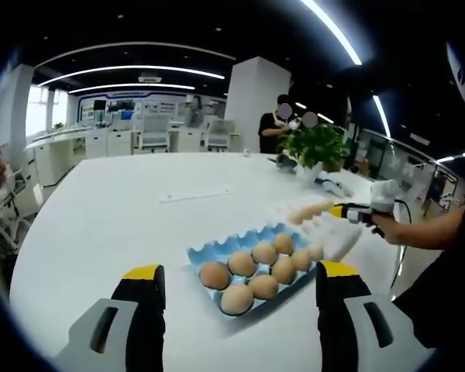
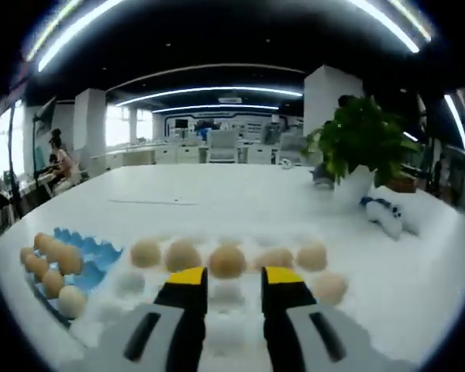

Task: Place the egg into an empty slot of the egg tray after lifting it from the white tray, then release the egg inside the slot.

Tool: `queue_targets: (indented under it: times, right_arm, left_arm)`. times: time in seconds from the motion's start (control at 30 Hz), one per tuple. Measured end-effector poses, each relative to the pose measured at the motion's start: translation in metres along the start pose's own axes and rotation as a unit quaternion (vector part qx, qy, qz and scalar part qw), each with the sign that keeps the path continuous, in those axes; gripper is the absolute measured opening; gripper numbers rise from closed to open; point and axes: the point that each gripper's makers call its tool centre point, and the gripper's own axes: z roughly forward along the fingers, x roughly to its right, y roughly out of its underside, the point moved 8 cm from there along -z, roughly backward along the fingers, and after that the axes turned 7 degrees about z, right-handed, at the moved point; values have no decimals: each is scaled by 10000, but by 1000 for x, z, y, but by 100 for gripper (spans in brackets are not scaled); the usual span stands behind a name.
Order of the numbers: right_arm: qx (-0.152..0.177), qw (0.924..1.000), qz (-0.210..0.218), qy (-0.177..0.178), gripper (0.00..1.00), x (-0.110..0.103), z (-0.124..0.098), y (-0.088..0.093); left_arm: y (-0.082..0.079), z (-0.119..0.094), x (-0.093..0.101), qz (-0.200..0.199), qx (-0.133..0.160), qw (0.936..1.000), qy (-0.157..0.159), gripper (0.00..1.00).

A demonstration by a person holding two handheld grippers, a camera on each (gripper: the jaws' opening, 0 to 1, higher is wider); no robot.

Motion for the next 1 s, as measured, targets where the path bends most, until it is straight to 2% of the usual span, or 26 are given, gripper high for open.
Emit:
queue_targets:
  times: [0.07, 0.17, 0.33, 0.4, 0.43, 0.53, 0.63, 0.83, 1.0]
  right_arm:
    - [3, 9996, -11, 269, 27, 15, 1, 0]
    - [-56, 9990, 52, 450, 27, 32, 4, 3]
    - [-377, 9978, 9, 544, 28, 47, 19, 17]
    - [-509, 9973, 33, 521, 28, 47, 22, 21]
    - [-385, 9980, 33, 500, 28, 48, 23, 19]
    - [-382, 9976, 202, 533, 26, 52, 25, 20]
    - [-367, 9982, 85, 473, 25, 49, 24, 20]
    - [-367, 9979, 117, 512, 25, 48, 23, 18]
    - [-46, 9985, 284, 466, 24, 42, 9, 3]
  left_arm:
    - [-1, -1, 0, 4, 5, 10000, -26, 81]
    - [-1, -1, -1, 7, -8, 10000, -63, 81]
    - [-1, -2, 0, 0, -53, 10000, -82, 81]
    - [-1, -2, 0, 12, -46, 10000, -82, 81]
    - [-1, -2, 0, 15, -45, 9999, -90, 81]
    - [0, -3, -1, -16, -49, 9999, -138, 81]
    - [0, -4, -1, -17, -51, 9999, -152, 81]
    - [2, -7, -2, 1, -54, 9998, -181, 81]
    - [4, -8, -4, -1, -64, 9998, -204, 81]
